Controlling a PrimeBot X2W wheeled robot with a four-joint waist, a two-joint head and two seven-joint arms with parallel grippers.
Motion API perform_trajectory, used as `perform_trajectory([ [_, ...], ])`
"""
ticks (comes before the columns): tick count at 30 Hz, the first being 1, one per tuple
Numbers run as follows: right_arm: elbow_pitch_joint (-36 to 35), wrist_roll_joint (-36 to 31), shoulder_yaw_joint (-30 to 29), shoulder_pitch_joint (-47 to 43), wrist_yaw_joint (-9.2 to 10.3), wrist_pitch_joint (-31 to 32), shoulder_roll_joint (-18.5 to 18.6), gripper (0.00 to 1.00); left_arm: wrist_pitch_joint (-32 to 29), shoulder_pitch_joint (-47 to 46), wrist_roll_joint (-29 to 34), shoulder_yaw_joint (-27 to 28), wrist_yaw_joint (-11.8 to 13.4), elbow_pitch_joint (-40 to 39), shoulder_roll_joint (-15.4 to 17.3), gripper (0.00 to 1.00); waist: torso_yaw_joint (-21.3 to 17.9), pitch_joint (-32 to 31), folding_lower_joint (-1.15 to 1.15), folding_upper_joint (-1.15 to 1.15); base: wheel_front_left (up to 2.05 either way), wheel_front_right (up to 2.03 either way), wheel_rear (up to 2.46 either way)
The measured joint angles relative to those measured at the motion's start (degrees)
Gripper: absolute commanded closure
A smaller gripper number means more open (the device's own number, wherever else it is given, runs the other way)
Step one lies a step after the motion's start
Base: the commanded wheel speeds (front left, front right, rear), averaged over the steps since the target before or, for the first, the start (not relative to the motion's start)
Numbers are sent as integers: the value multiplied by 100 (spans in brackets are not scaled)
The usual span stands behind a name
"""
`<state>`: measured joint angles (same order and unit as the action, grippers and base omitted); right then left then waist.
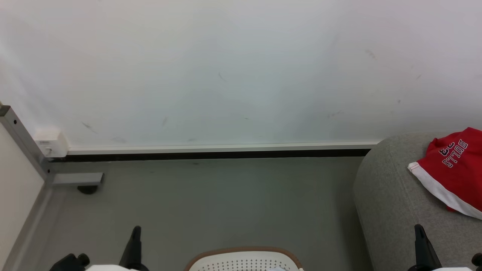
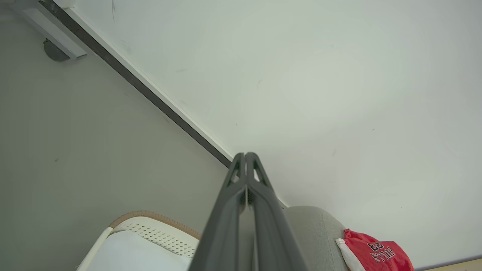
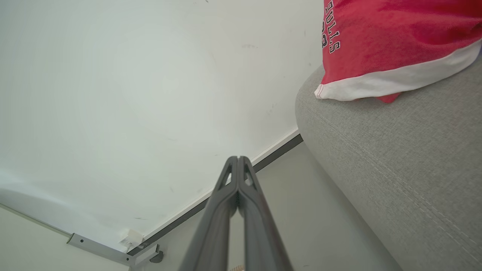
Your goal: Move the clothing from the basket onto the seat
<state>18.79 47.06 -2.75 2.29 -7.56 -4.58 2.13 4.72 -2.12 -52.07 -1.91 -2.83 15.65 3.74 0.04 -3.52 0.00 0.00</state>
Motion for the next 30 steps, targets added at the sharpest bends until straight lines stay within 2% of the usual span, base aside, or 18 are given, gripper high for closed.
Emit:
perform_trajectory([
  [30, -176, 2020, -158, 222, 1, 500, 31, 100, -482, -154, -1775, 375, -44, -231, -47, 100, -2, 123, 0, 0, 0, 0, 0],
])
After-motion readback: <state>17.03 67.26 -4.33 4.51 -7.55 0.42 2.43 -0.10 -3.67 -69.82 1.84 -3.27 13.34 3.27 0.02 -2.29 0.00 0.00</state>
